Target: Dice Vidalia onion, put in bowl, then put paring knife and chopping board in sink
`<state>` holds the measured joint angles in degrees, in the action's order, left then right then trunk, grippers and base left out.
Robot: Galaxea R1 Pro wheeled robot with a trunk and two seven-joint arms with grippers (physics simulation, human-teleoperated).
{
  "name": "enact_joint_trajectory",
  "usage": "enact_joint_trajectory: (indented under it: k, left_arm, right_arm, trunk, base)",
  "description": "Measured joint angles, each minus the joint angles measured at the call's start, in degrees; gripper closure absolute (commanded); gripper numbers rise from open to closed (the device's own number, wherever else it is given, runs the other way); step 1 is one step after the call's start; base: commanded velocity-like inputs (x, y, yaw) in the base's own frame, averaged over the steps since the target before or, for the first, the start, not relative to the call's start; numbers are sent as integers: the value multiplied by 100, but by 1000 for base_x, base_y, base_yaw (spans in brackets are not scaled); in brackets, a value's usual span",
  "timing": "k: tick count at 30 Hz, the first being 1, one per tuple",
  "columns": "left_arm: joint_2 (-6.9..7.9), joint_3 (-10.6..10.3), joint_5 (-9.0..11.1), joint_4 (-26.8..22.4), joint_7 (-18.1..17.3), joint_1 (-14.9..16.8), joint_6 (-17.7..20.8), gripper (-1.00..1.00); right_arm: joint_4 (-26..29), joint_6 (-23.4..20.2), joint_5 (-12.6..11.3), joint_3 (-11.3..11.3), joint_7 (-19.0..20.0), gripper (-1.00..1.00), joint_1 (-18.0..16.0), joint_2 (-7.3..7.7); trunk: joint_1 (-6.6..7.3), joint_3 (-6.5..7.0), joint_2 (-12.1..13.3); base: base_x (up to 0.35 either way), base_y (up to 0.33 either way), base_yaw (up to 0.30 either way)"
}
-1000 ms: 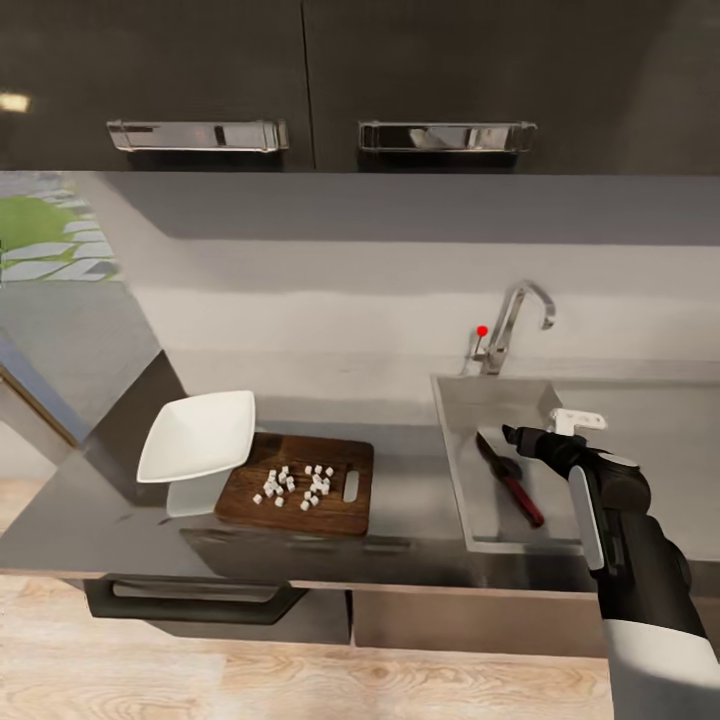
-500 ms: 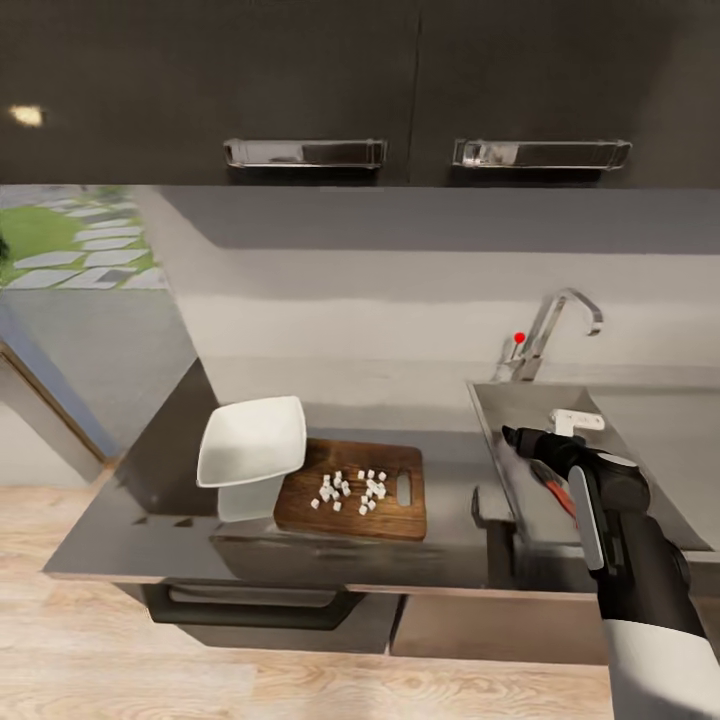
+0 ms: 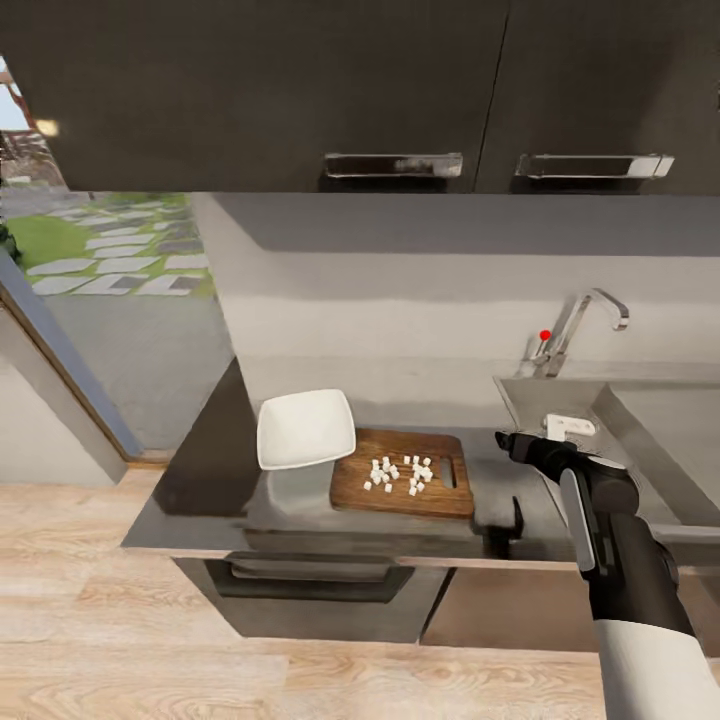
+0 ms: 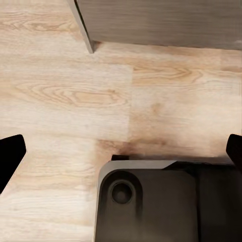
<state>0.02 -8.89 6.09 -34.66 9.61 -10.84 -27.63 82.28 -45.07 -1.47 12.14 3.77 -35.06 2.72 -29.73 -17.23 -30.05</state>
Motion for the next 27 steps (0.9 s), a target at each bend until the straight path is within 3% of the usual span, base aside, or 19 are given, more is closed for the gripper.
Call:
enact_joint_trajectory:
  k: [12,20,27]
  left_arm:
    - [-5,-3,0,11,2,1,6,-100]
    - [-16,-1,0,32,5,1,7,-100]
    - [-17,-1,0,53,4,3,14,-100]
  right_arm:
    - [-236,12,9,0,3,-100,4,-46]
    - [-355,18,10,0,-1,-100,4,-44]
    - [-478,17,73,0,-13,-100,4,-43]
  trunk:
    - [2,111,-1]
    - [4,152,-1]
    - [2,131,0]
  base:
    - [-140,125,0]
    - [194,63,0]
    - [42,6,0]
